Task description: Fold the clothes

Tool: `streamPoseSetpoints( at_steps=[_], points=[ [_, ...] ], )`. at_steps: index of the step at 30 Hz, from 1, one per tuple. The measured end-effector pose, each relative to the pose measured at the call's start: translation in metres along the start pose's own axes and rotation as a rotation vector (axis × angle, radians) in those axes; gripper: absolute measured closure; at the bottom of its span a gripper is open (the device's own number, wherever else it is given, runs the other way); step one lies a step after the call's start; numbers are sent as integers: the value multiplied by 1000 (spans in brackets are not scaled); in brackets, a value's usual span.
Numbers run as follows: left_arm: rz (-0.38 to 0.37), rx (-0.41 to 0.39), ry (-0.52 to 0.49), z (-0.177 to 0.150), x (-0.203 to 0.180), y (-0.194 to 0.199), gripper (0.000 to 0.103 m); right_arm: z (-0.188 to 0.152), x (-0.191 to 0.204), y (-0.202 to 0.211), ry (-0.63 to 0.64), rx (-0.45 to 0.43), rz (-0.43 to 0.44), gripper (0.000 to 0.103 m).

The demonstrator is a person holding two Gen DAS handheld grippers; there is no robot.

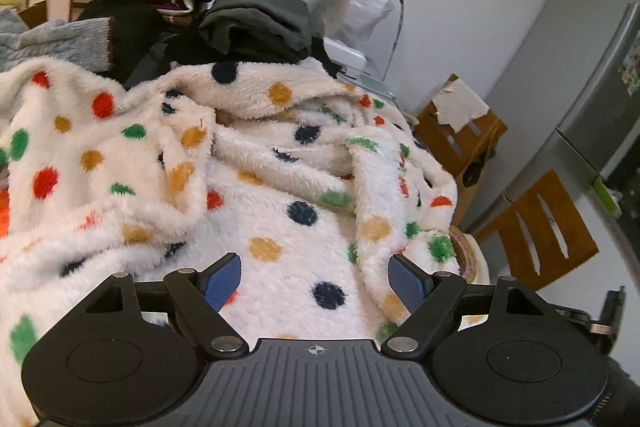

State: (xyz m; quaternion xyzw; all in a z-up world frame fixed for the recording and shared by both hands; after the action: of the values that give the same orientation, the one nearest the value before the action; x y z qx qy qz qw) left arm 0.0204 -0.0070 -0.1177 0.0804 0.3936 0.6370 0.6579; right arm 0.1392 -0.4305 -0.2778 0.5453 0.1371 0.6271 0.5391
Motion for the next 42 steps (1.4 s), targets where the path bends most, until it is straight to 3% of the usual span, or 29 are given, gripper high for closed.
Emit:
streamPoseSetpoints(
  at_steps=[9,13,14,16,26,34,42],
  points=[
    [67,-34,61,-18,-4,18,20,-10,-5,-53,-117,151,115,45],
    [83,-34,73,-23,-2,22,20,-10,-1,-48,-167,166,170,76],
    [83,-32,72,-23,-2,22,20,-9,0,-45,-167,158,174,85],
    [82,-27,70,-23,-1,21,20,-8,4,-36,-168,138,186,90],
    [11,4,-19,-3,-2,2,20,-10,45,77,-69,-95,281,92],
    [-101,27,-126,31,9,-18,21,-82,93,167,101,-261,203,93],
    [-261,56,-305,61,30,-17,21,-212,145,203,176,-365,-11,96]
  ],
)
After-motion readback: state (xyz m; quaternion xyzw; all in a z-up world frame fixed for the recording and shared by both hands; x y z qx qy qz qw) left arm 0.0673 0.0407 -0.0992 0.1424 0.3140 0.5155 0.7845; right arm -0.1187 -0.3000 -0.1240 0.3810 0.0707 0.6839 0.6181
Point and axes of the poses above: each gripper's, at about its wrist camera, not at the fingertips, and y roughly against the way its jaws point, x to its left, z to its top, the point moved 9 cm from there along -y, roughly the way its jaws point, and after that the axes turned 5 degrees about -z, right-handed, at the moved point
